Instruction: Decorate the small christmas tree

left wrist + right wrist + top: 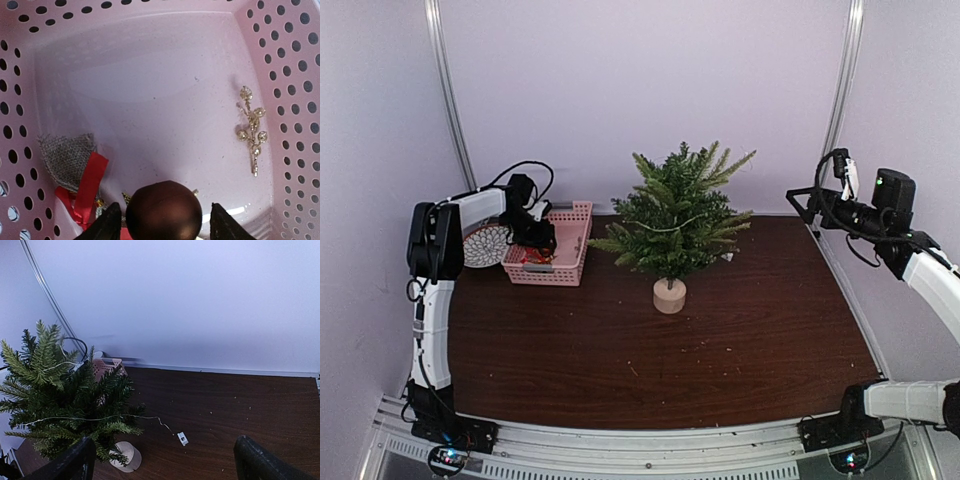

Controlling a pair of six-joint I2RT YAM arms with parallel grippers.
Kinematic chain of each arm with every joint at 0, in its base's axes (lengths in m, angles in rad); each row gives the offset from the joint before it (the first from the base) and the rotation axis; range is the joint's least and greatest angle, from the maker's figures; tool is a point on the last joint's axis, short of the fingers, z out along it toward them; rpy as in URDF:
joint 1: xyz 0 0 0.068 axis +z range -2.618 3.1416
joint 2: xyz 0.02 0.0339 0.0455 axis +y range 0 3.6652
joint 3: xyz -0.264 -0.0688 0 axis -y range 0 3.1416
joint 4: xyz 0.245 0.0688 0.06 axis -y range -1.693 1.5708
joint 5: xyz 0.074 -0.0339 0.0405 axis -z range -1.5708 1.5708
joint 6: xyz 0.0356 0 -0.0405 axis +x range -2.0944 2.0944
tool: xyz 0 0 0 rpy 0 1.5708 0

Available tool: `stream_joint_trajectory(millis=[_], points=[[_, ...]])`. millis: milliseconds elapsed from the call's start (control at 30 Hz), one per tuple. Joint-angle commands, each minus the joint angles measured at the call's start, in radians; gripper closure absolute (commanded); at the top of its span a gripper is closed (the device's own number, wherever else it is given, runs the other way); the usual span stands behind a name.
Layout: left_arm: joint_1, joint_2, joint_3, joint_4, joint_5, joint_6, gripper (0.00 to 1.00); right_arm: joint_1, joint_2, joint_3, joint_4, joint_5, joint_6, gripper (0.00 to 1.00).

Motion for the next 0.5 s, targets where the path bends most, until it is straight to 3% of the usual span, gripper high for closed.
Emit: stream_joint_trajectory(millis=[0,133,333,467], points=[[-0.004,0.026,0.018,0.001,0.014,0.014,0.39,0.002,-0.01,-0.011,0.019,-0.009,-0.005,0.01],[-0.003,0.03,0.015,0.002,0.016,0.018,0.41,0.002,-0.013,-0.01,0.02,-0.009,-0.004,0.01],[-0.007,0.001,0.022,0.002,0.028,0.017,0.58,0.002,-0.013,-0.01,0.022,-0.01,-0.001,0.0],[-0.022,-0.1,0.017,0.002,0.033,0.023,0.59,0.002,-0.017,-0.011,0.027,-0.013,0.003,0.0]])
